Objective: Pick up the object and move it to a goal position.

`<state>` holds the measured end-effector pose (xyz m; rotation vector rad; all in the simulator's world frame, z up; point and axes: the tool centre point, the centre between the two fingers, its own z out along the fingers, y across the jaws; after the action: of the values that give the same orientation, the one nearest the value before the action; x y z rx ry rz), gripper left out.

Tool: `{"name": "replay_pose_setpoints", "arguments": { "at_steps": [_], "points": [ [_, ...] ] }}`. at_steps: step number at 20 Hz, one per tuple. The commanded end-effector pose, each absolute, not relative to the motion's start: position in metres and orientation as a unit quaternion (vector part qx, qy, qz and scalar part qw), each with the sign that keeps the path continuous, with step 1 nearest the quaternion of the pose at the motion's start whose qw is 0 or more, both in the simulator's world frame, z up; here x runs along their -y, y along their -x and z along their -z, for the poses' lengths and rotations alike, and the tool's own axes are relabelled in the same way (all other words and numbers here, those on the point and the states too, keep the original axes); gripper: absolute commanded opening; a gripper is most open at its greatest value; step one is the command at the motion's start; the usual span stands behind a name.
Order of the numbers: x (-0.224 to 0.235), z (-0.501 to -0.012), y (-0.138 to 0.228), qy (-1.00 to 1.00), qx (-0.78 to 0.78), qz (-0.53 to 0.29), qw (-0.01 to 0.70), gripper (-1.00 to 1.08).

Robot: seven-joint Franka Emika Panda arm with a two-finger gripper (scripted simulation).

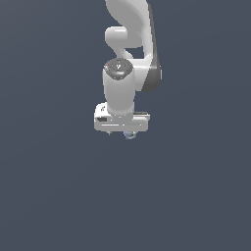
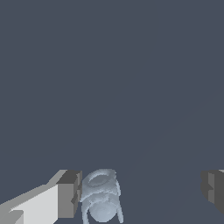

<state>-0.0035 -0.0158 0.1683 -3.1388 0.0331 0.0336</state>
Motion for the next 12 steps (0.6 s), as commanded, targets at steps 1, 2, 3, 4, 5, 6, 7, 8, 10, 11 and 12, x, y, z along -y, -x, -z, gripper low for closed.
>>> {"name": "replay_pose_setpoints", "arguments": {
  "at_steps": [1,2,3,4,5,6,7,8,10,11,12],
  "points": [
    [0.016,-0.168,0.004,1.0,-0.011,-0.012,0.002,1.0],
    [0.016,-0.168,0.004,1.0,-0.011,-0.011,0.001,1.0],
    [0.015,-0.168,0.004,1.0,-0.01,-0.011,0.001,1.0],
    [0.015,-0.167,0.005,1.0,-0.009,-0.011,0.001,1.0],
    [0.015,-0.166,0.006,1.0,-0.008,-0.011,0.001,1.0],
    [0.014,-0.165,0.007,1.0,-0.007,-0.011,0.001,1.0],
    [0.013,-0.163,0.009,1.0,-0.005,-0.011,0.001,1.0],
    [0.012,-0.161,0.011,1.0,-0.003,-0.011,0.001,1.0],
    [0.01,-0.157,0.015,1.0,0.002,-0.01,0.001,1.0],
    [0.009,-0.154,0.018,1.0,0.005,-0.01,0.001,1.0],
    [0.008,-0.152,0.021,1.0,0.009,-0.009,0.001,1.0]
  ]
}}
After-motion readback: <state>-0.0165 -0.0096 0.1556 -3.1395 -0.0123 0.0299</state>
